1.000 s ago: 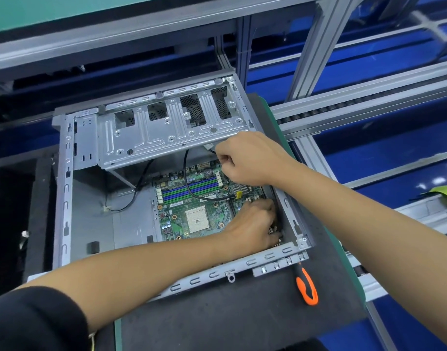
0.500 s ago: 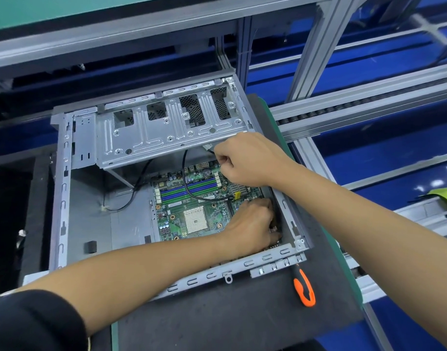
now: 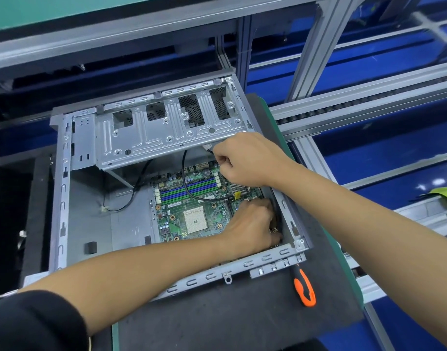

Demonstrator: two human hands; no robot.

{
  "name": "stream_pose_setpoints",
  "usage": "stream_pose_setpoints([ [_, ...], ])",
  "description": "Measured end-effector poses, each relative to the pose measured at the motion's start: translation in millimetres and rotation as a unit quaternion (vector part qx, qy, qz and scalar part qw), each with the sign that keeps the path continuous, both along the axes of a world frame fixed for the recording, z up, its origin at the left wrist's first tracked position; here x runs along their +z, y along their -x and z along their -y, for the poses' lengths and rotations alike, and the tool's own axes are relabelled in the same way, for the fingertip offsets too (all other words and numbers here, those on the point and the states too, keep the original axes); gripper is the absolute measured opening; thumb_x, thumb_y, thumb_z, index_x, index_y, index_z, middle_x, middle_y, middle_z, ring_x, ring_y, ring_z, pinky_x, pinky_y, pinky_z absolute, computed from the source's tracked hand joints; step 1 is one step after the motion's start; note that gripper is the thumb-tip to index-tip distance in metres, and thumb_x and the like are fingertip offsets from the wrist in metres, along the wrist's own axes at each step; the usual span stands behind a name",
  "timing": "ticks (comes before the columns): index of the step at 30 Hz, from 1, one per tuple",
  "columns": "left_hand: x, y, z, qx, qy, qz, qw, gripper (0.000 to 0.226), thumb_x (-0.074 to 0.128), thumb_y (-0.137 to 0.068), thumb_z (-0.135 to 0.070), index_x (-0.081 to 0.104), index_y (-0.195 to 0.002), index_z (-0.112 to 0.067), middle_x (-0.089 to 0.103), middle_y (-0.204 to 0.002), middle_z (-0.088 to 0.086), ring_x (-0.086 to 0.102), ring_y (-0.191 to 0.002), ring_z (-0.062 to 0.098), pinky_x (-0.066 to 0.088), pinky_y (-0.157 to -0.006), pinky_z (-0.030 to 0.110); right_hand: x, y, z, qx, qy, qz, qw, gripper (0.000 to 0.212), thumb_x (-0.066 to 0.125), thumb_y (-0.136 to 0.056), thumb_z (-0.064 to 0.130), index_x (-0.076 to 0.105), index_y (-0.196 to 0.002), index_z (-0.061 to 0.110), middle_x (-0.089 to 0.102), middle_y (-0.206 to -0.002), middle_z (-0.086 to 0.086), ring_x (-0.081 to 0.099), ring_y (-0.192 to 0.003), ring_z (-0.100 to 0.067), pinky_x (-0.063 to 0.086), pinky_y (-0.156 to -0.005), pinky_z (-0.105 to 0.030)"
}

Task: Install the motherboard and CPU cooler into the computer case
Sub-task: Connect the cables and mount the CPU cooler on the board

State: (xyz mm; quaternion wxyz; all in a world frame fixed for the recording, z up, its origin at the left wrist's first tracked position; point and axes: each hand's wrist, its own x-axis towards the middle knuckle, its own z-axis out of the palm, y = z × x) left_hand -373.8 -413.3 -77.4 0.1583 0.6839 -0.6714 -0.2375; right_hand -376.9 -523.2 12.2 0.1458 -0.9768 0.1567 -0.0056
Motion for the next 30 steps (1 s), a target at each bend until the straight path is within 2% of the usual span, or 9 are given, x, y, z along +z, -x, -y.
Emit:
stream_pose_setpoints([
  [4,-3.8,-4.3,-2.6,-0.008,0.018,0.029,0.999,0.025,0.068,-0.072,-0.031,0.066,-0.074,-0.007,0.059,-0.087,0.005,0.052,-0.082,0.023,0.034,-0.076,0.033,-0.4,0.1,-0.3,0.003,0.008,-0.003,1.0,0.01,0.049,-0.081,0.016,0.053,-0.072,0.018,0.044,-0.056,0.008,0.038,-0.053,-0.008,0.025,-0.051,-0.026],
  [8,-2.8,-3.5,0.4,-0.017,0.013,0.07,0.997,0.028,0.062,-0.074,-0.039,0.066,-0.08,-0.011,0.06,-0.091,0.003,0.052,-0.09,0.024,0.035,-0.082,0.037,-0.5,0.4,0.1,0.003,0.011,-0.003,1.0,0.01,0.049,-0.08,0.016,0.051,-0.071,0.019,0.043,-0.055,0.009,0.036,-0.052,-0.005,0.023,-0.049,-0.025],
  [17,-1.2,-4.2,-0.5,-0.041,0.006,0.048,0.998,0.033,0.063,-0.082,-0.043,0.071,-0.099,-0.015,0.06,-0.109,-0.001,0.05,-0.103,0.019,0.032,-0.086,0.034,-0.5,0.2,-0.2,0.004,0.013,-0.006,1.0,0.009,0.049,-0.081,0.016,0.055,-0.074,0.017,0.047,-0.058,0.007,0.037,-0.054,-0.005,0.022,-0.048,-0.024],
  [24,0.2,-5.7,-1.7,-0.042,-0.004,0.031,0.999,0.033,0.067,-0.08,-0.04,0.07,-0.096,-0.011,0.059,-0.105,0.001,0.051,-0.1,0.02,0.03,-0.084,0.032,-0.8,-0.8,0.6,0.003,0.018,-0.003,1.0,0.01,0.048,-0.079,0.016,0.058,-0.075,0.016,0.05,-0.06,0.006,0.04,-0.054,-0.01,0.024,-0.049,-0.025],
  [30,-0.8,-2.2,-1.4,-0.032,-0.028,0.019,0.999,0.03,0.069,-0.079,-0.033,0.07,-0.095,-0.007,0.058,-0.107,0.004,0.054,-0.096,0.023,0.038,-0.089,0.036,-1.7,-0.9,0.2,0.013,0.032,-0.012,0.999,0.011,0.048,-0.081,0.018,0.057,-0.076,0.016,0.053,-0.062,0.004,0.048,-0.058,-0.02,0.027,-0.05,-0.028],
])
